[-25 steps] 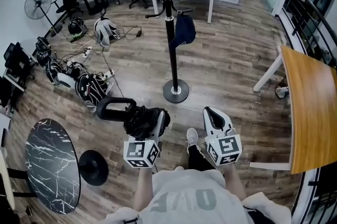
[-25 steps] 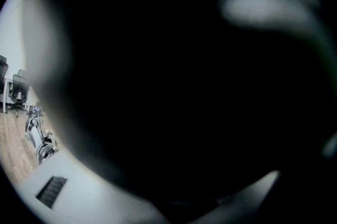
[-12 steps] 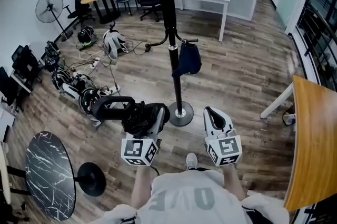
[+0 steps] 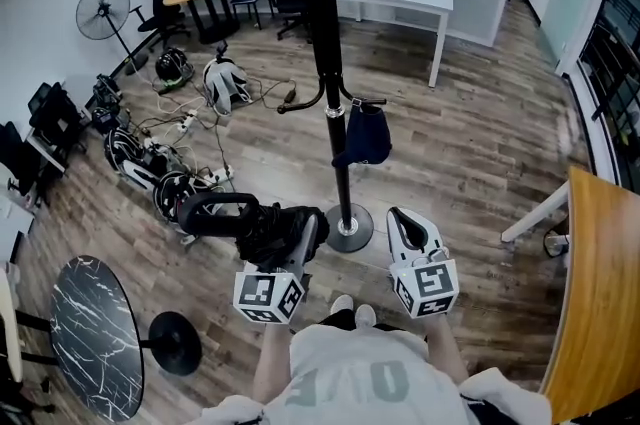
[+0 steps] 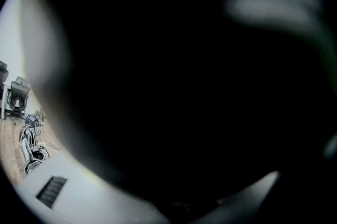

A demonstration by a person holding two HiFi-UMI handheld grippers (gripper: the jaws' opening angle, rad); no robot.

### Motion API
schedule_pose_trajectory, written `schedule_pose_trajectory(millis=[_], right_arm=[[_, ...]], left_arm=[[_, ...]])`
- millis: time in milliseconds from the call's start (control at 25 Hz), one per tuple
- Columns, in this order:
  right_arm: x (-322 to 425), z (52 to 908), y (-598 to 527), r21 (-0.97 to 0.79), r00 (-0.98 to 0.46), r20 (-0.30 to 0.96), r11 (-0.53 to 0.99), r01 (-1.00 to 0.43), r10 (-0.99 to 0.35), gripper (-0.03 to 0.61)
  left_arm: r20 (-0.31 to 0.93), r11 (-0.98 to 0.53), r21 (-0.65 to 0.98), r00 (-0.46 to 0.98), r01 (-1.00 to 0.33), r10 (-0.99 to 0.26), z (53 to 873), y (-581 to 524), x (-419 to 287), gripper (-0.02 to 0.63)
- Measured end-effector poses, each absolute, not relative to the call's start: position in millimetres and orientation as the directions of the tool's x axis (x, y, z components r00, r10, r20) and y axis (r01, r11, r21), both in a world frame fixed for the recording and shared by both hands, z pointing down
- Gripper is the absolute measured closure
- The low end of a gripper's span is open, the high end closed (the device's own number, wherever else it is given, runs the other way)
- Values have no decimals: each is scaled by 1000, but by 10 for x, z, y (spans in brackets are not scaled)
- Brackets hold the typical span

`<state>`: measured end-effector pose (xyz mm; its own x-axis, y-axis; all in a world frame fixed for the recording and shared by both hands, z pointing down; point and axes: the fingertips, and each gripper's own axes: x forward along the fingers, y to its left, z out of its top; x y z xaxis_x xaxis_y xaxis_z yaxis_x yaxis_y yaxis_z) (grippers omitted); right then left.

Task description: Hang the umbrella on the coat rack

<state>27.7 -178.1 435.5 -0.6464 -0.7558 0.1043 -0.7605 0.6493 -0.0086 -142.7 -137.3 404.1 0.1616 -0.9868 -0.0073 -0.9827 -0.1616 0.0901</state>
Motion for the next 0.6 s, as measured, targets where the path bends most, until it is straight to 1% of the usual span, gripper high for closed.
schedule_pose_trajectory(millis=[280,600], right_arm=[[156,4311,-1983,18,-651,125,658,-753,-749,548],[44,4335,-2200,6,-655,130,661,-751,-745,548]], left_arm=[[-9,-169,107,169,-980,-986,3987,-1641,-1560,314],[7,-183,102,184,-978,-983,3984,-1873,-1618,314]])
